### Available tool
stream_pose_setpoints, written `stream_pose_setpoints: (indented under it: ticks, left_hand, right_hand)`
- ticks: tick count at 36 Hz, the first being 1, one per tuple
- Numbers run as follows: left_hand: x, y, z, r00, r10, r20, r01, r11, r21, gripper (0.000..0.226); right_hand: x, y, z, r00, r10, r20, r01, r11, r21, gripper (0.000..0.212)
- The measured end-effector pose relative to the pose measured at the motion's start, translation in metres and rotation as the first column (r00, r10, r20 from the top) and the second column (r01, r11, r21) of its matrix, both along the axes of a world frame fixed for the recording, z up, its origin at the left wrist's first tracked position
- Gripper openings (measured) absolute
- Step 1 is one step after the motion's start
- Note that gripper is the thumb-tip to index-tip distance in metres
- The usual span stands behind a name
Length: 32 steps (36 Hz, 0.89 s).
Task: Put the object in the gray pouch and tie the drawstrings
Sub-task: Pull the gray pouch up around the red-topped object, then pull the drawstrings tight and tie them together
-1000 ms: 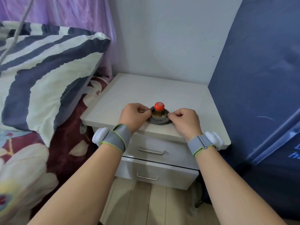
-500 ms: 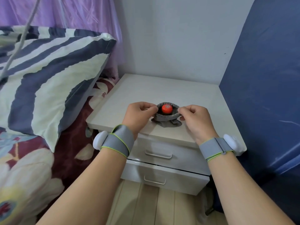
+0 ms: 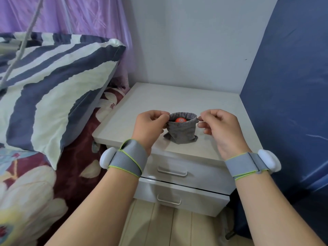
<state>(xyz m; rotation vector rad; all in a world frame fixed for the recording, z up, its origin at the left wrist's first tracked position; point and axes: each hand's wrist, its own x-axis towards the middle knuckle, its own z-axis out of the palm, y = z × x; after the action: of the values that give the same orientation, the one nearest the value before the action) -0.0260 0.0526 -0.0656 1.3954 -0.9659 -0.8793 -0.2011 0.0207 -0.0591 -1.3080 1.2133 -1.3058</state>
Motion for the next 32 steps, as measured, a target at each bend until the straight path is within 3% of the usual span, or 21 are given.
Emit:
stream_pose_setpoints:
  ticks: [2,10,15,23,29,32]
  left_hand:
    - [-0.001,0.001,0.000,0.997,0.002,-0.080,-0.002,1.000,0.002,0.013]
    - [0.002,0.006,-0.007,0.874,-0.005,-0.487,0.010,1.000,0.008,0.010]
    - [0.003,0.009,-0.008,0.872,-0.042,-0.488,0.044,0.999,-0.008,0.012]
    - [0.003,0.009,-0.012,0.886,-0.020,-0.464,0.047,0.998,0.048,0.007]
    - [0.001,0.008,-0.012,0.853,-0.027,-0.521,0.061,0.997,0.049,0.009]
    - [0.000,0.006,-0.009,0.835,-0.040,-0.548,0.067,0.997,0.029,0.011]
  right_hand:
    - [-0.003,0.002,0.001,0.999,0.037,0.033,-0.038,0.999,0.028,0.015]
    - [-0.001,0.002,-0.015,0.991,0.094,-0.096,-0.095,0.995,-0.010,0.032]
    - [0.000,0.004,-0.018,0.983,0.063,-0.174,-0.081,0.992,-0.099,0.019]
    - [-0.003,0.003,-0.024,0.980,0.027,-0.200,-0.043,0.996,-0.079,0.006]
    - [0.002,0.007,-0.021,0.986,0.149,-0.077,-0.150,0.989,0.001,0.031]
    - [0.004,0.007,-0.022,0.986,0.134,-0.103,-0.136,0.990,-0.019,0.025]
